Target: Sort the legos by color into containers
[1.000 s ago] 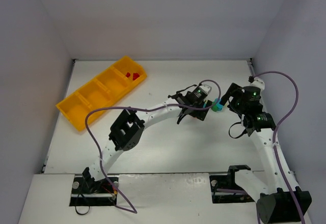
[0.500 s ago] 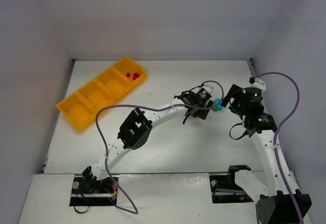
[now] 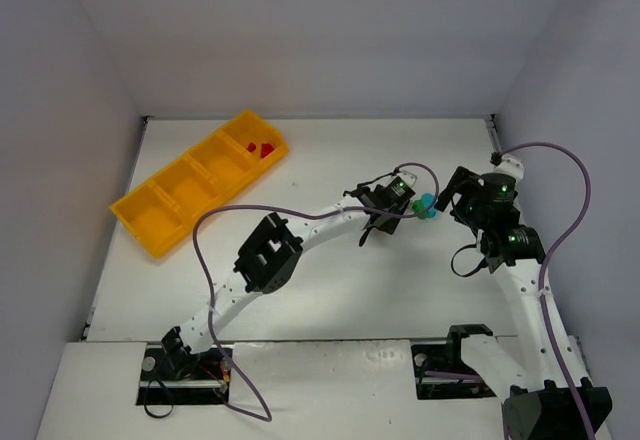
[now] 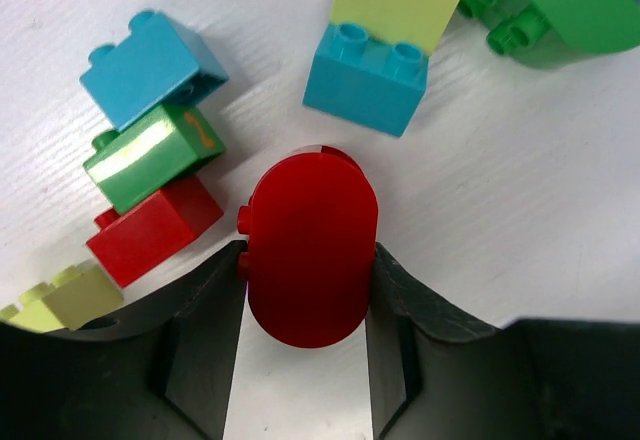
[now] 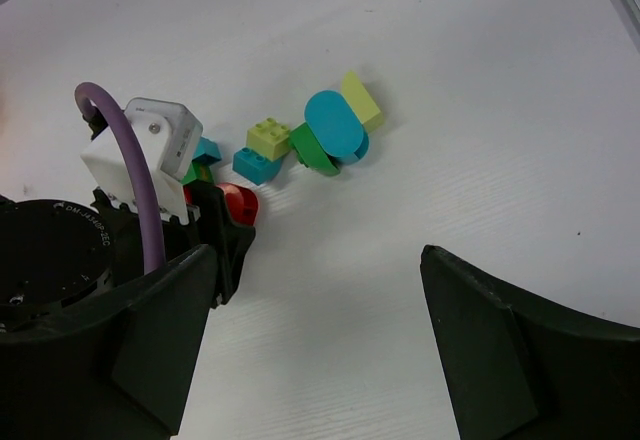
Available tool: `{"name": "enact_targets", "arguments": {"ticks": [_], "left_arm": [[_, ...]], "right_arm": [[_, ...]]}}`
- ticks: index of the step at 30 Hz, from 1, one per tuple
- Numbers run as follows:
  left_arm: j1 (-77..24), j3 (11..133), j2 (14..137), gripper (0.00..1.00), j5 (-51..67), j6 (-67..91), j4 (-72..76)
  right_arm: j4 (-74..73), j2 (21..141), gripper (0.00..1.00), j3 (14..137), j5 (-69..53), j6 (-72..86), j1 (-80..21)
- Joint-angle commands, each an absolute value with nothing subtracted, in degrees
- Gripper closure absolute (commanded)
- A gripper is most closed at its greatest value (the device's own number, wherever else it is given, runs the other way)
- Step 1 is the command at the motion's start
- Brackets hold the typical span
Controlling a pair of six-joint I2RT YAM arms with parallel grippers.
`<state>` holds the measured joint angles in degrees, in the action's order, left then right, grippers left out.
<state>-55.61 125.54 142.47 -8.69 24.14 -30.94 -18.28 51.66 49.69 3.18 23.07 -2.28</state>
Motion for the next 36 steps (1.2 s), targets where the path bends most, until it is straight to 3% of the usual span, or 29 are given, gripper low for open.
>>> {"name": "enact_targets", "arguments": {"ticks": [1,5,11,16,23,32,36], "left_arm": [[-55.5,124.8,134.3,0.82,-10.0,22.9,-30.1],[-55.4,122.5,127.7,0.90,-10.2,21.5,-32.2],[-51.1,122.8,118.5,0.91,-10.0,20.0,-38.5],[-40.9,122.4,115.8,0.91,-11.5,17.6,-40.2],[-27.3,128.1,121.4,0.91,-12.5,14.2,-39.7],[-19.7,139.6,133.7,0.90,-17.3,11.4,-37.8],[-17.7,141.5,136.7,0.77,-17.3,10.8,-36.6]], "right_arm": [[-16.4,50.7,0.21,50.1,4.5,22.7,-2.0],[-16.4,50.4,0.21,50.3,4.7,22.5,-2.0],[-16.4,51.1,0.21,50.2,5.0,22.3,-2.0],[-16.3,51.5,0.21,50.5,4.6,22.1,-2.0],[-16.0,53.1,0.21,51.2,4.0,21.6,-2.0],[-15.8,54.8,0.20,51.9,2.8,21.3,-2.0],[-15.8,55.1,0.20,51.9,2.7,21.2,-2.0]]}}
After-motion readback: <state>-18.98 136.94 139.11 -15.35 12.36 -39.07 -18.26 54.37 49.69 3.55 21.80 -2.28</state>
